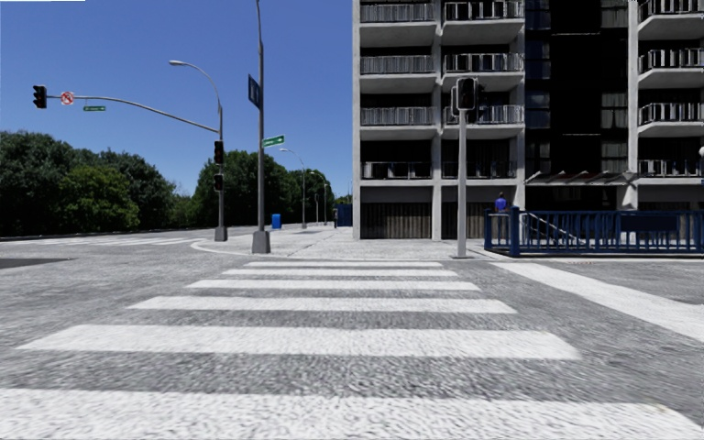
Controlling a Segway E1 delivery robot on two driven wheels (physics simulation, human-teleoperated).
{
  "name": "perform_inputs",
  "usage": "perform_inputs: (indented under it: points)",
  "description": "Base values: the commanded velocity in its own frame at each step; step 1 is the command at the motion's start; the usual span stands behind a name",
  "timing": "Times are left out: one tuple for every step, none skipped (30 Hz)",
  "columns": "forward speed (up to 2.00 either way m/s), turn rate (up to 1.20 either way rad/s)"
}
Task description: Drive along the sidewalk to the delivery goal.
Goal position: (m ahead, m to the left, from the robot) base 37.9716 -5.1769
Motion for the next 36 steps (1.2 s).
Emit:
perform_inputs:
  points:
    - [2.00, 0.00]
    - [2.00, 0.00]
    - [2.00, 0.00]
    - [2.00, 0.00]
    - [2.00, 0.00]
    - [2.00, 0.00]
    - [2.00, 0.00]
    - [2.00, 0.00]
    - [2.00, 0.00]
    - [2.00, 0.00]
    - [2.00, 0.00]
    - [2.00, 0.00]
    - [2.00, 0.00]
    - [2.00, 0.00]
    - [2.00, 0.00]
    - [2.00, 0.00]
    - [2.00, 0.00]
    - [2.00, 0.00]
    - [2.00, 0.00]
    - [2.00, 0.00]
    - [2.00, 0.00]
    - [2.00, 0.00]
    - [2.00, 0.00]
    - [2.00, 0.00]
    - [2.00, 0.00]
    - [2.00, 0.00]
    - [2.00, 0.00]
    - [2.00, 0.00]
    - [2.00, 0.00]
    - [2.00, 0.00]
    - [2.00, 0.00]
    - [2.00, 0.00]
    - [2.00, 0.00]
    - [2.00, 0.00]
    - [2.00, 0.00]
    - [2.00, 0.00]
